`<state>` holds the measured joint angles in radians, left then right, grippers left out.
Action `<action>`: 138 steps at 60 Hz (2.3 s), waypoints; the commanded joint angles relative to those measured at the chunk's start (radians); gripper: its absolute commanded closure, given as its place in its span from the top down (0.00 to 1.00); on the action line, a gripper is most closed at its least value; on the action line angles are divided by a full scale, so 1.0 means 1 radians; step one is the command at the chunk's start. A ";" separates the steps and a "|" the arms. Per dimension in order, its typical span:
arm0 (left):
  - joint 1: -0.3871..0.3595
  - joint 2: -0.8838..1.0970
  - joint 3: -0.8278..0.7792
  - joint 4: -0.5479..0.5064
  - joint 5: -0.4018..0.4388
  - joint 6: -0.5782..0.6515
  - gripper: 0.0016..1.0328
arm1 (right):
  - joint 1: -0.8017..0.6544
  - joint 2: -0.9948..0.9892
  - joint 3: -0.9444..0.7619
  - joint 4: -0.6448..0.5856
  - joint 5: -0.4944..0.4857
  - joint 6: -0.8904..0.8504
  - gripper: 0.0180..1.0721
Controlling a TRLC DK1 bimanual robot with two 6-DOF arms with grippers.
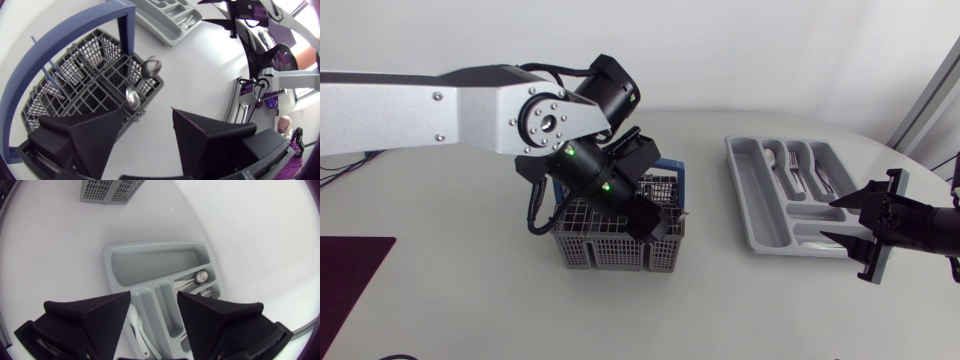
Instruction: Unload the cutlery basket into the drawer organizer.
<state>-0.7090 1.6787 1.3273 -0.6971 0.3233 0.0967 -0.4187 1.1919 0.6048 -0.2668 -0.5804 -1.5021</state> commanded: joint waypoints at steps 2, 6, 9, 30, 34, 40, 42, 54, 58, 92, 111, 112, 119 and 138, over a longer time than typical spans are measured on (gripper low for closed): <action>0.002 0.018 0.032 0.018 -0.032 -0.051 0.83 | 0.031 -0.097 -0.051 -0.041 -0.019 0.071 0.70; -0.004 0.018 0.032 0.030 -0.041 -0.063 0.83 | 0.063 -0.158 -0.066 -0.071 -0.019 0.125 0.70; -0.006 0.021 0.032 0.042 -0.047 -0.075 0.83 | 0.089 -0.210 -0.085 -0.080 -0.021 0.166 0.70; -0.001 0.081 0.055 0.077 -0.053 -0.127 0.59 | 0.428 -0.652 -0.188 -0.229 0.065 0.505 0.70; 0.002 0.084 0.055 0.082 -0.053 -0.127 0.55 | 0.474 -0.675 -0.192 -0.238 0.093 0.537 0.70; 0.002 0.084 0.053 0.085 -0.052 -0.130 0.41 | 0.529 -0.704 -0.203 -0.239 0.126 0.566 0.70; 0.003 0.084 0.052 0.085 -0.052 -0.134 0.34 | 0.532 -0.709 -0.204 -0.239 0.129 0.569 0.70; 0.020 0.082 0.043 0.091 -0.015 -0.146 0.17 | 0.563 -0.712 -0.217 -0.230 0.145 0.583 0.70; 0.026 0.078 0.043 0.091 0.000 -0.147 0.17 | 0.563 -0.713 -0.218 -0.229 0.145 0.583 0.70; 0.100 -0.103 0.062 0.070 0.206 -0.209 0.17 | 0.615 -0.735 -0.201 -0.233 0.160 0.615 0.70; 0.086 -0.254 0.090 0.015 0.241 -0.181 0.17 | 0.695 -0.747 -0.148 -0.253 0.145 0.694 0.70; 0.086 -0.254 0.092 0.011 0.243 -0.178 0.17 | 0.699 -0.747 -0.146 -0.255 0.145 0.697 0.70; 0.066 -0.252 0.099 -0.031 0.280 -0.081 0.17 | 0.775 -0.727 -0.115 -0.258 0.145 0.757 0.70; -0.003 -0.224 0.084 -0.093 0.367 0.166 0.17 | 0.859 -0.607 -0.045 -0.246 0.060 0.876 0.70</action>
<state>-0.6975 1.4338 1.4075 -0.7731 0.6586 0.1875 0.4213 0.5537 0.5282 -0.5167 -0.5034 -0.6758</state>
